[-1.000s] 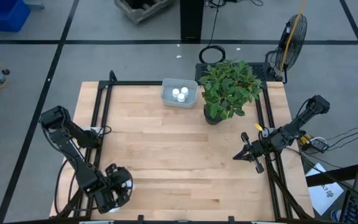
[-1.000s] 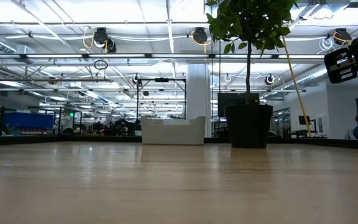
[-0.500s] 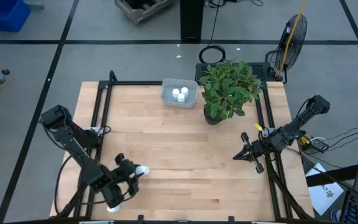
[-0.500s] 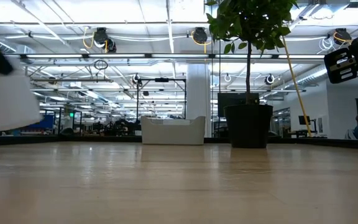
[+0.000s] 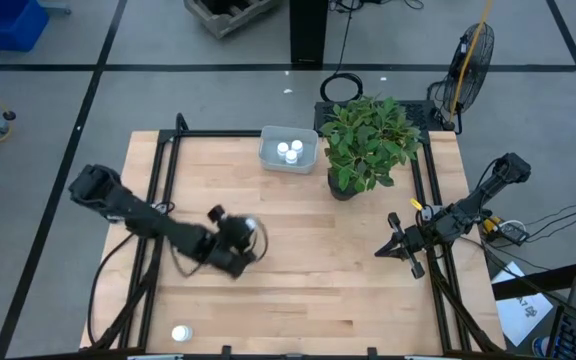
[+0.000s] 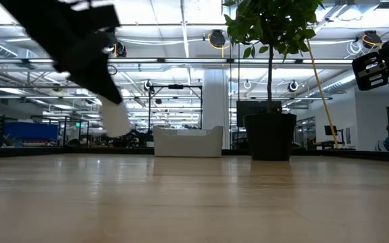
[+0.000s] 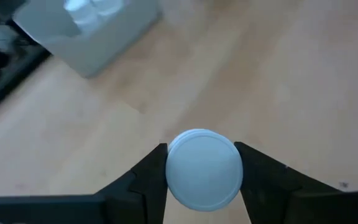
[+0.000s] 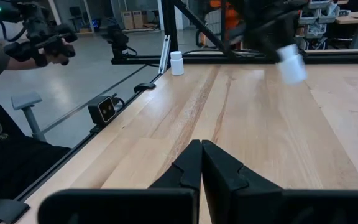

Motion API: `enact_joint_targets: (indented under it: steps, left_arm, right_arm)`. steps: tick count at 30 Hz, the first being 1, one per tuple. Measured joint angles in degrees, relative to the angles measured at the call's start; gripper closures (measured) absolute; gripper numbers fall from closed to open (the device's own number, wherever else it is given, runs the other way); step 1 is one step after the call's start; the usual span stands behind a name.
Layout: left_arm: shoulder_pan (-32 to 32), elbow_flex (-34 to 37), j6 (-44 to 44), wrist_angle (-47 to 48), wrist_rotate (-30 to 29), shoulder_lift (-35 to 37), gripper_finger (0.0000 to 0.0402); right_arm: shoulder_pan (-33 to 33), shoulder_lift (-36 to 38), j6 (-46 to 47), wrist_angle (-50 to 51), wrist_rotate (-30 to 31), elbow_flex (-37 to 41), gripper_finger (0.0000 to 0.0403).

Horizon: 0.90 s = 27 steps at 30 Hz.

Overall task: Pick and place pill bottles into a basket
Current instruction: Put the white pill bottle into the gray bin

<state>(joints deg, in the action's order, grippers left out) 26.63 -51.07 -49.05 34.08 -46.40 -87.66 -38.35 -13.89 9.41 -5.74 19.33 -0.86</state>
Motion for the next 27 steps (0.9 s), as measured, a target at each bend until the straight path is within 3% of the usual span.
enact_joint_targets:
  steps: [4, 9, 12, 19, 24, 27]
  left_arm:
    - [-9.40, 0.02, 11.74, -7.34, 2.70, 1.77, 0.0219]
    - [-21.87, -0.04, 26.88, -17.29, 13.92, 6.58, 0.0238]
    - [-29.25, -0.49, 31.51, -19.25, 19.27, 8.62, 0.0238]
    - [-43.88, -7.56, 38.13, -17.50, 33.34, 7.16, 0.0235]
    - [-50.43, -20.00, 42.94, -5.99, 35.63, 1.46, 0.0237]
    - [-53.47, -27.05, 45.00, -1.43, 40.55, -3.18, 0.0237]
  right_arm:
    - [0.00, -0.02, -0.02, 0.00, -0.01, 0.00, 0.0399]
    - [0.00, 0.00, 0.00, 0.00, 0.00, 0.02, 0.0399]
    - [0.02, -0.02, 0.00, 0.00, 0.00, 0.00, 0.0399]
    - [0.01, -0.11, -0.02, 0.01, -0.01, 0.02, 0.0399]
    - [0.02, -0.11, 0.00, 0.02, 0.00, 0.00, 0.0399]
    - [0.00, -0.11, 0.00, 0.00, 0.00, 0.00, 0.0399]
